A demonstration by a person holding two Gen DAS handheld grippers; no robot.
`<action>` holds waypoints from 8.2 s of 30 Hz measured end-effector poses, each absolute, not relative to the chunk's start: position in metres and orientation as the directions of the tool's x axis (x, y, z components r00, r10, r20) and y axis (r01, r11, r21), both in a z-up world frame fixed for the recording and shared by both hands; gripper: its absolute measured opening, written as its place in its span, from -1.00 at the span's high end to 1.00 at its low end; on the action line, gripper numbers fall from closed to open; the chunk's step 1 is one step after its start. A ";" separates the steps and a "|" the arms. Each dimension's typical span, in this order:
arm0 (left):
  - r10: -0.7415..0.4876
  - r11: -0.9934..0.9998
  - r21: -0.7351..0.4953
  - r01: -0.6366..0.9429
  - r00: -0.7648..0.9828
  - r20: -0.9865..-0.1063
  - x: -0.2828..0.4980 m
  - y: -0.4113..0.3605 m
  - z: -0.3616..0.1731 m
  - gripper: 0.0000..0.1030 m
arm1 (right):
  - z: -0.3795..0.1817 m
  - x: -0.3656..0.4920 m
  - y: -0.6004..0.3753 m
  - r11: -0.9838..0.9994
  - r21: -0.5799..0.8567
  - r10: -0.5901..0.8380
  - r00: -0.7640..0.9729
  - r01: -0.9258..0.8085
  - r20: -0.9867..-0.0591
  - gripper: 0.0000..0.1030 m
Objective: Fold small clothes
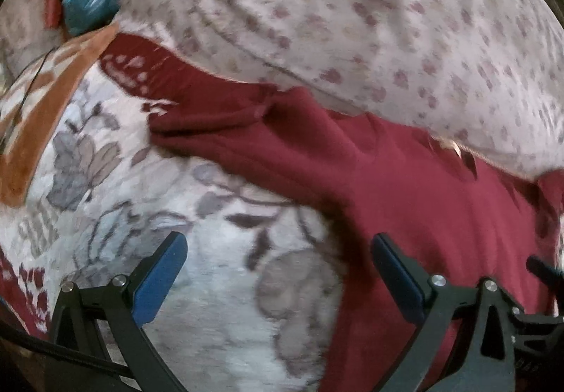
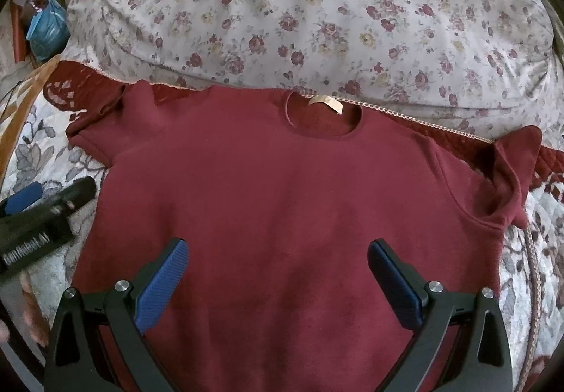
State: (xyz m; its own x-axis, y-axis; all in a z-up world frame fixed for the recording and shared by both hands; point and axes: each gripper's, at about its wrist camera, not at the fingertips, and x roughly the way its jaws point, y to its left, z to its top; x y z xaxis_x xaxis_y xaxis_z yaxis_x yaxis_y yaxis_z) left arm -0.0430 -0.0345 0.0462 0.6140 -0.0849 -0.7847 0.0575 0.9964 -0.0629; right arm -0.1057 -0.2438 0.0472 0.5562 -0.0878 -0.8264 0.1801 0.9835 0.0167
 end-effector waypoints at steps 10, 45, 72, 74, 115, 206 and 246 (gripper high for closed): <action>0.007 0.988 -0.081 -0.130 0.569 -0.823 0.004 0.058 0.056 -1.00 | 0.048 -0.106 -0.254 0.982 0.064 -0.044 0.544 0.178 -0.838 -1.00; 0.092 0.988 0.007 -0.156 0.547 -0.832 0.042 0.062 0.027 -1.00 | 0.050 0.061 -0.162 0.800 0.598 0.539 0.496 -0.049 -0.680 -0.35; 0.112 0.981 0.009 -0.192 0.532 -0.839 0.046 0.068 0.025 -1.00 | 0.078 0.106 -0.149 0.808 0.573 0.533 0.585 -0.138 -0.611 0.85; 0.120 0.982 0.022 -0.185 0.539 -0.833 0.043 0.065 0.027 -1.00 | 0.102 0.087 -0.179 0.824 0.552 0.495 0.638 -0.128 -0.590 0.85; 0.036 0.996 0.073 0.054 0.500 -0.865 0.026 -0.027 0.023 -1.00 | 0.048 0.042 -0.247 0.924 0.379 0.346 0.543 -0.055 -0.765 -0.05; -0.289 0.921 -0.096 0.378 0.497 -0.818 0.017 -0.164 0.046 -0.98 | 0.080 -0.151 -0.409 0.887 0.430 0.216 0.675 0.166 -0.706 -0.46; -0.325 0.930 -0.154 0.332 0.553 -0.767 0.009 -0.121 0.060 0.75 | 0.057 -0.143 -0.429 0.968 -0.022 -0.166 0.573 0.249 -0.803 0.81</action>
